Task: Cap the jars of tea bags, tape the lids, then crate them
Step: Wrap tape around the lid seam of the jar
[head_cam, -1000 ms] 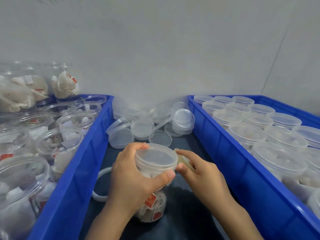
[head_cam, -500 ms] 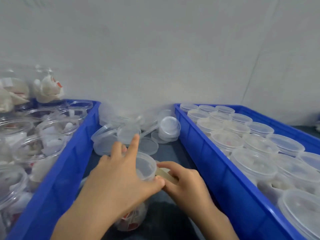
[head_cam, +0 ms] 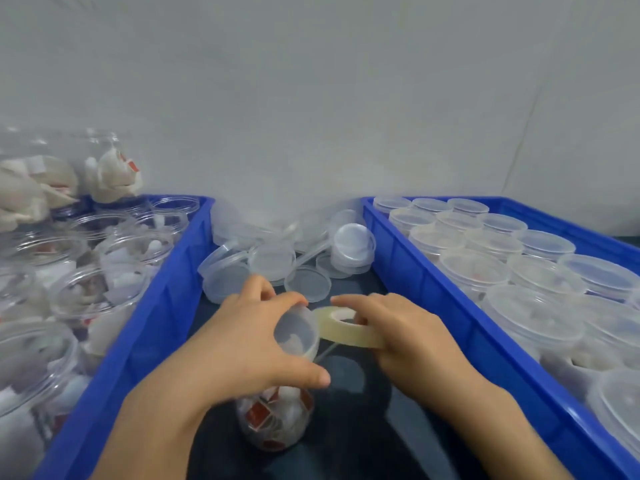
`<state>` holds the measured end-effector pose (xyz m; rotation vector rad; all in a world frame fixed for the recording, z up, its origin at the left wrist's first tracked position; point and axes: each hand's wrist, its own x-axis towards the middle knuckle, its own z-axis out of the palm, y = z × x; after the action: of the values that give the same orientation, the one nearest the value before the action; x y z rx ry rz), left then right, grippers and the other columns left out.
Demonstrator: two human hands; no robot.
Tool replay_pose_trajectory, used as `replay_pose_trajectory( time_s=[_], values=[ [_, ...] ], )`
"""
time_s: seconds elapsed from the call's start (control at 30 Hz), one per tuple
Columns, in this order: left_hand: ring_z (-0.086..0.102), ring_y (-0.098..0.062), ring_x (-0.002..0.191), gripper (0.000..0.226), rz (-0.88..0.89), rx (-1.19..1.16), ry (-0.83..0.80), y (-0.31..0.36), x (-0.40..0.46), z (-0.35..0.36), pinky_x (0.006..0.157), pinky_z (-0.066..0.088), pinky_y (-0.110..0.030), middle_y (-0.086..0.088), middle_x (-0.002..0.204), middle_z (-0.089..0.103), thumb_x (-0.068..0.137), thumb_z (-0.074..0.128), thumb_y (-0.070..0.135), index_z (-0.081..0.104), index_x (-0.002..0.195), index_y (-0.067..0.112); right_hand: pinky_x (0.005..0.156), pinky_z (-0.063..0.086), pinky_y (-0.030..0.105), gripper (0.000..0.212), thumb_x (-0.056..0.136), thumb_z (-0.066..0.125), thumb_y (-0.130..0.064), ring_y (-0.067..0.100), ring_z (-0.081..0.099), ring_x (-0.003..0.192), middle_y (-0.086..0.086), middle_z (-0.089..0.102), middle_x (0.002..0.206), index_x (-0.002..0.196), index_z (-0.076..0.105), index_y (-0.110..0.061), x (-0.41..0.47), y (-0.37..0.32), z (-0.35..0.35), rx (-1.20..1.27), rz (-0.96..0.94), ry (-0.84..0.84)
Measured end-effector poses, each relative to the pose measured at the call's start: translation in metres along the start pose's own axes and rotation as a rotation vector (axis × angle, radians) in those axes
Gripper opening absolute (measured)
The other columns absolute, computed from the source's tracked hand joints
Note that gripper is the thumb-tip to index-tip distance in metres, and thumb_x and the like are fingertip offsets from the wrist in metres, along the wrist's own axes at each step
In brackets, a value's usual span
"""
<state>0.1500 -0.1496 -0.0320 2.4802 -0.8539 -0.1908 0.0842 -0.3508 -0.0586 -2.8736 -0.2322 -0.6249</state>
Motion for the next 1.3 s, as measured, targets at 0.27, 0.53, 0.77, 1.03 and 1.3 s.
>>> replay_pose_trajectory(
  time_s=[0.27, 0.53, 0.77, 1.03, 1.3],
  values=[
    [0.032, 0.002, 0.102, 0.078, 0.022, 0.075, 0.047, 0.006, -0.003, 0.007, 0.08, 0.041, -0.024, 0.027, 0.105, 0.019, 0.062, 0.063, 0.062, 0.032, 0.132, 0.049, 0.062, 0.029, 0.029, 0.061, 0.084, 0.047, -0.01, 0.023, 0.057, 0.095, -0.006, 0.062, 0.113, 0.139, 0.033, -0.032, 0.021, -0.009, 0.026, -0.183, 0.062, 0.009],
    [0.007, -0.003, 0.134, 0.059, 0.03, 0.105, 0.049, 0.015, -0.012, 0.011, 0.109, 0.024, -0.044, 0.037, 0.124, 0.015, 0.081, 0.058, 0.035, 0.025, 0.121, 0.061, 0.04, 0.011, 0.026, 0.091, 0.073, 0.053, -0.008, 0.01, 0.02, 0.043, -0.005, 0.061, 0.074, 0.152, 0.009, -0.02, 0.027, -0.021, 0.028, -0.236, 0.113, 0.034],
    [0.024, -0.005, 0.126, 0.05, 0.029, 0.294, 0.329, 0.018, -0.014, 0.027, 0.09, 0.034, -0.03, 0.026, 0.132, 0.021, 0.069, 0.023, 0.074, 0.022, 0.115, 0.052, 0.052, 0.028, 0.025, 0.1, 0.081, 0.052, -0.014, 0.02, 0.053, 0.071, -0.013, 0.06, 0.112, 0.131, -0.028, -0.045, 0.018, -0.012, 0.023, -0.005, 0.034, -0.037],
    [0.012, -0.008, 0.138, 0.069, 0.06, 0.389, 0.31, 0.01, -0.011, 0.031, 0.103, 0.03, -0.033, 0.018, 0.151, 0.012, 0.074, 0.02, 0.075, 0.007, 0.137, 0.048, 0.066, 0.037, 0.008, 0.063, 0.083, 0.028, -0.066, 0.001, 0.048, 0.104, -0.027, 0.052, 0.105, 0.14, 0.004, -0.056, -0.017, -0.013, 0.005, 0.122, -0.007, 0.065],
    [0.023, -0.009, 0.133, 0.081, 0.042, 0.461, 0.394, 0.007, -0.006, 0.037, 0.097, 0.033, -0.031, 0.017, 0.145, 0.025, 0.078, 0.017, 0.069, 0.014, 0.148, 0.028, 0.038, 0.041, 0.022, 0.036, 0.08, 0.057, -0.045, 0.013, 0.059, 0.051, -0.008, 0.063, 0.066, 0.108, 0.073, -0.027, -0.005, -0.024, 0.013, -0.036, -0.087, 0.263]
  ],
)
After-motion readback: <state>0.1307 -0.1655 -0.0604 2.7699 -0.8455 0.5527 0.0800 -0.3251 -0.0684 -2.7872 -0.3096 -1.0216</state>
